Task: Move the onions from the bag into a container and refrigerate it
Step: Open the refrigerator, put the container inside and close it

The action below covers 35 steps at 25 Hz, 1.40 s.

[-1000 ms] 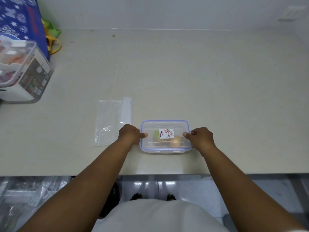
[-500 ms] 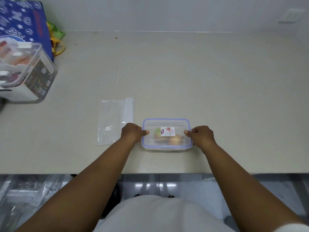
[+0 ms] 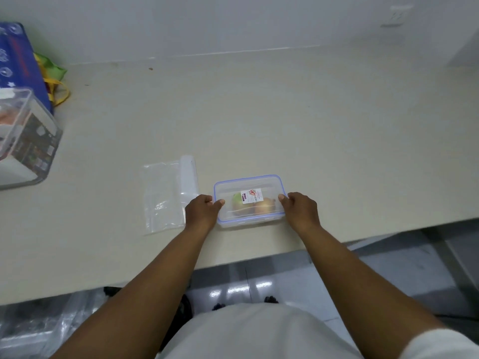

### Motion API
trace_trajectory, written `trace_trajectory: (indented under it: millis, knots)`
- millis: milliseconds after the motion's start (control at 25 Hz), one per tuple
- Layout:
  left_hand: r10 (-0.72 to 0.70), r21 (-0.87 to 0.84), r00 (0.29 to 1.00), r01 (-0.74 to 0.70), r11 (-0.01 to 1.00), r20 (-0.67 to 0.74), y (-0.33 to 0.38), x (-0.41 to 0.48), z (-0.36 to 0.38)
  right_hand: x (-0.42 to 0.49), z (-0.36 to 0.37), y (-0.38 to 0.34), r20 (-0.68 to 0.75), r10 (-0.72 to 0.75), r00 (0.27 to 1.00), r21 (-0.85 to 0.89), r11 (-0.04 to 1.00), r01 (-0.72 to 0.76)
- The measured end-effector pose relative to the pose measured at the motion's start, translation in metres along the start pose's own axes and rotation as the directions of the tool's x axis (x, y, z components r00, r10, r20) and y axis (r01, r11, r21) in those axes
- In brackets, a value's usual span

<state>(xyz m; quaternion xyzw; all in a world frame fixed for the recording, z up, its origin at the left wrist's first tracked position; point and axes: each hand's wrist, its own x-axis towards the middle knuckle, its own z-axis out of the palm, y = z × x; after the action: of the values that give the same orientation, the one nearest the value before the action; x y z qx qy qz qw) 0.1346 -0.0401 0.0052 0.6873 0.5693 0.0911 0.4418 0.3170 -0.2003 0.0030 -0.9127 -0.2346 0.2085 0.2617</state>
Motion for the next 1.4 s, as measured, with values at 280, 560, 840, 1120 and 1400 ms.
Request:
trace_trajectory:
  millis: [280,560,840,1120,1400]
  knots:
    - [0.637,0.074,0.771,-0.636,0.768,0.007,0.002,-0.054,0.025,-0.128,-0.003,0.08,-0.249,0.138,0.959,0.238,0.968,-0.077]
    - [0.55,-0.062,0.439,-0.74,0.669,0.71,0.027,-0.148,0.148,-0.243,-0.049,0.172,-0.482,0.36,0.799,0.234,0.931,-0.279]
    - [0.518,-0.199,0.165,-0.793,0.576,0.839,0.117,-0.281,0.265,-0.326,-0.193,0.255,-0.816,0.294,0.498,0.026,0.88,-0.475]
    - [0.599,-0.332,0.071,-0.777,0.535,0.798,0.241,-0.396,0.355,-0.346,-0.344,0.291,-0.918,0.106,0.382,-0.164,0.777,-0.608]
    - [0.588,-0.459,0.016,-0.607,0.648,0.809,0.286,-0.444,0.412,-0.347,-0.359,0.31,-0.93,0.046,0.363,-0.226,0.709,-0.668]
